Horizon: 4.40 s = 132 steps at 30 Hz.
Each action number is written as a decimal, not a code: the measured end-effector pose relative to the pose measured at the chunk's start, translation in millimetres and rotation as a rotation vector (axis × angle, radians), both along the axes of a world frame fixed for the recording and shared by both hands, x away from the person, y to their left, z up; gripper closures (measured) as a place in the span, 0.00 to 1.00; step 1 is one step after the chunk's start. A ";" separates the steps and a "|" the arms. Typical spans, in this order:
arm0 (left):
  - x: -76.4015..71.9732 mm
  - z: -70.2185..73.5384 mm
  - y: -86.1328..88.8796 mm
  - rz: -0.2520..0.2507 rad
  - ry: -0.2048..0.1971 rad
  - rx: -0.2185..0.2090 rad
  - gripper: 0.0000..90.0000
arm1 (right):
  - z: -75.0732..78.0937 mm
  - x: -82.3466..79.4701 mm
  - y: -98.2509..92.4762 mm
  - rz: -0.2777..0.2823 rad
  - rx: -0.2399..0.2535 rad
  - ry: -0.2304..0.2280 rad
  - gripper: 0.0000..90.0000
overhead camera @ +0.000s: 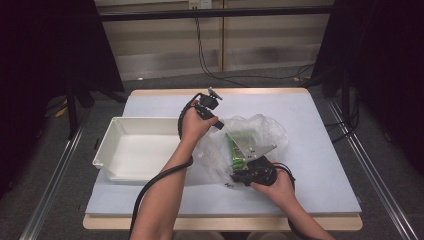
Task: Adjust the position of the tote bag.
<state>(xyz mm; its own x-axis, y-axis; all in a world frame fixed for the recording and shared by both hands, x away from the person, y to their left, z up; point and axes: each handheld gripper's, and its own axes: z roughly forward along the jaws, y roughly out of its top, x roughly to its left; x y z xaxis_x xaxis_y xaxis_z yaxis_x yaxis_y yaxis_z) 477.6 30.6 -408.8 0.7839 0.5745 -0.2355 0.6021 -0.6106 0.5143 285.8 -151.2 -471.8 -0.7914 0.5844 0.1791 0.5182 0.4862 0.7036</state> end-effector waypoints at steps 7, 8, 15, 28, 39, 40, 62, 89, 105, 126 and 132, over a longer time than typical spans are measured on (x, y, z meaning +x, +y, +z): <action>17.2 -7.0 -8.8 0.034 -0.006 0.010 0.99 | -5.4 -3.9 3.7 0.061 -0.017 0.012 1.00; 18.8 -7.8 -11.5 0.070 0.005 -0.010 0.99 | -5.6 -4.7 4.0 0.064 -0.018 0.016 1.00; 34.1 -10.0 -15.4 0.089 0.005 -0.008 1.00 | -6.6 -10.9 2.1 0.107 -0.008 0.037 1.00; 41.0 -12.4 -13.7 0.115 0.011 -0.003 0.97 | -4.8 -17.4 3.7 0.157 -0.012 0.046 1.00; 26.1 13.0 6.4 0.080 0.000 -0.046 0.52 | 2.2 -13.6 -1.9 0.116 0.007 0.021 0.95; 25.3 14.9 8.4 0.081 0.007 -0.037 0.48 | 2.5 -13.7 -2.1 0.110 0.003 0.018 0.95; -20.3 49.3 17.9 0.024 -0.039 -0.099 0.44 | 6.3 -11.7 -1.5 0.063 0.003 0.001 0.90; -26.8 75.5 19.3 0.038 -0.035 -0.115 0.81 | 6.4 -12.0 2.8 0.065 -0.007 0.006 0.97; -41.6 81.4 20.4 0.036 -0.038 -0.135 1.00 | 5.5 -11.7 3.7 0.063 -0.014 0.010 0.99; -86.5 30.2 3.5 -0.017 0.066 -0.205 1.00 | 13.7 -7.6 -3.2 0.008 0.006 0.001 0.81; -95.8 16.6 4.5 -0.022 0.067 -0.179 1.00 | 15.8 -5.6 -10.1 -0.014 0.014 0.008 0.76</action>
<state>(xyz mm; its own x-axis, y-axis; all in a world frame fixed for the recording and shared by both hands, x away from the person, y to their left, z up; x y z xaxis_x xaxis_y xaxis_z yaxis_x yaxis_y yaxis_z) 381.8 35.2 -392.1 0.7751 0.5012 -0.3847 0.6259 -0.5264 0.5754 280.2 -161.4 -456.0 -0.7818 0.5928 0.1934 0.5305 0.4694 0.7059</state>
